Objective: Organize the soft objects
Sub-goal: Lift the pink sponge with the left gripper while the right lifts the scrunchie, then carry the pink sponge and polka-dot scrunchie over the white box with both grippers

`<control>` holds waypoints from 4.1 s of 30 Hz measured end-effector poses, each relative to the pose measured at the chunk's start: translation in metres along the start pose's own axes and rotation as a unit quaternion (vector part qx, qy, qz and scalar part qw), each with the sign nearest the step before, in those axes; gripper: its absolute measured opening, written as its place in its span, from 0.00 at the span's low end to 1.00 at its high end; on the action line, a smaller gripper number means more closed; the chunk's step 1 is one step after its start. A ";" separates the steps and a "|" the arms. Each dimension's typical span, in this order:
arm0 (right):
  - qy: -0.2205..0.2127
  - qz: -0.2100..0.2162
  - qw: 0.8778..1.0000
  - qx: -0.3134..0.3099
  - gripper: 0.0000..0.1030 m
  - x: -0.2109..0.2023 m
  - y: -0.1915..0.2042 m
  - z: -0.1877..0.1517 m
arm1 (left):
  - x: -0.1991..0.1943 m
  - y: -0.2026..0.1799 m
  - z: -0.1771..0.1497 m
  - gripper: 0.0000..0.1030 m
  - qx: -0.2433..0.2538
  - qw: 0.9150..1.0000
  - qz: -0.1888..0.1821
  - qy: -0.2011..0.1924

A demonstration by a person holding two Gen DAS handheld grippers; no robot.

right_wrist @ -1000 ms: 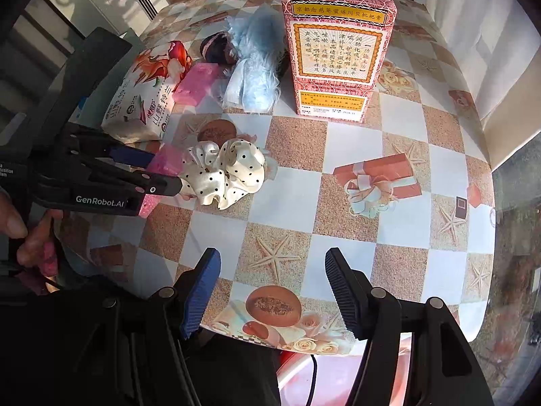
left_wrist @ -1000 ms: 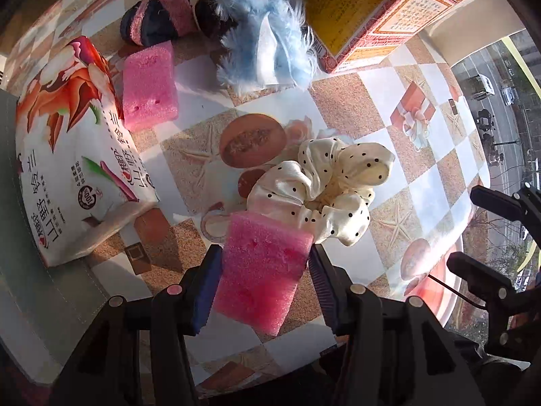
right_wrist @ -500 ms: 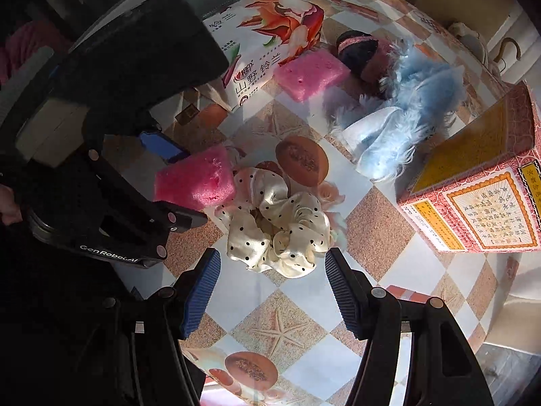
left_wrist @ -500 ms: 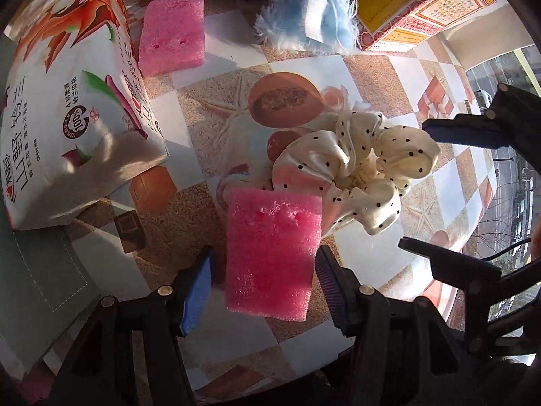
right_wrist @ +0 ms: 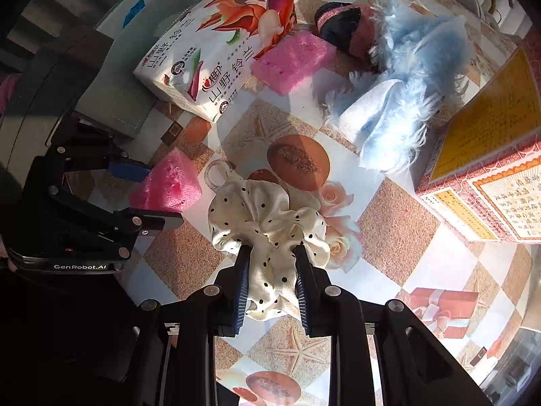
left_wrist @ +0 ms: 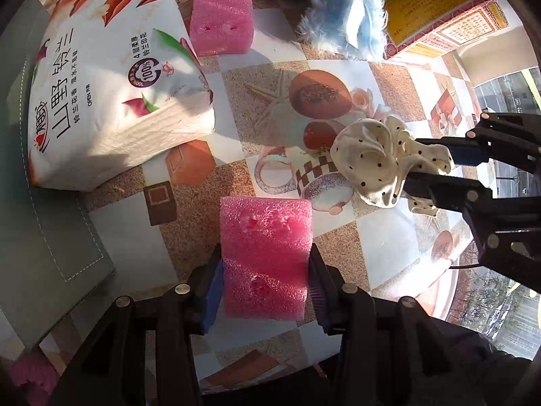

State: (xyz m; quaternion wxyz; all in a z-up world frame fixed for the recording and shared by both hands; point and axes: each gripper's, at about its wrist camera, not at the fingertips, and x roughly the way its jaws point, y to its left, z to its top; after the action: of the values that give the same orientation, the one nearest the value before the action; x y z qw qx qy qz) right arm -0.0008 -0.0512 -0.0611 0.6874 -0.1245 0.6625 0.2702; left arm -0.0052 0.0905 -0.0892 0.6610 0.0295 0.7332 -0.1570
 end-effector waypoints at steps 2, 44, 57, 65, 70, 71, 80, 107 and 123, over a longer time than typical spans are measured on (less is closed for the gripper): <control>-0.007 0.006 0.999 0.039 0.24 -0.009 -0.008 -0.011 | -0.003 -0.001 -0.004 0.47 0.001 1.000 0.000 0.000; -0.234 -0.053 0.888 0.392 0.12 -0.228 -0.151 -0.030 | -0.195 -0.149 0.129 0.48 0.088 0.979 0.068 -0.170; -0.206 -0.024 0.934 0.291 0.12 -0.219 -0.050 0.076 | -0.226 -0.049 0.104 0.47 -0.071 0.972 0.125 -0.188; -0.172 -0.037 0.964 0.197 0.12 -0.191 0.017 0.105 | -0.218 -0.005 0.070 0.47 -0.125 0.968 0.123 -0.178; -0.166 -0.030 0.969 0.183 0.12 -0.184 0.031 0.117 | -0.215 0.014 0.053 0.47 -0.144 0.965 0.127 -0.177; -0.162 -0.029 0.970 0.180 0.12 -0.182 0.035 0.120 | -0.215 0.018 0.050 0.47 -0.147 0.965 0.128 -0.177; -0.138 -0.028 0.978 0.152 0.12 -0.169 0.056 0.136 | -0.202 0.047 0.025 0.47 -0.185 0.962 0.116 -0.162; -0.062 -0.011 0.995 -0.076 0.12 -0.116 0.194 0.180 | -0.195 0.143 -0.098 0.47 -0.380 0.907 0.094 -0.156; -0.057 -0.022 0.993 -0.102 0.12 -0.114 0.212 0.180 | -0.194 0.150 -0.110 0.47 -0.393 0.901 0.086 -0.164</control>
State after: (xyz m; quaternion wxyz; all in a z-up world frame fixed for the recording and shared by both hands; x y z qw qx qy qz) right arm 0.0407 0.1950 0.1063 0.7135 -0.1932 0.5883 0.3280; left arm -0.0493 0.2940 0.0800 0.7410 -0.1958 0.6109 0.1984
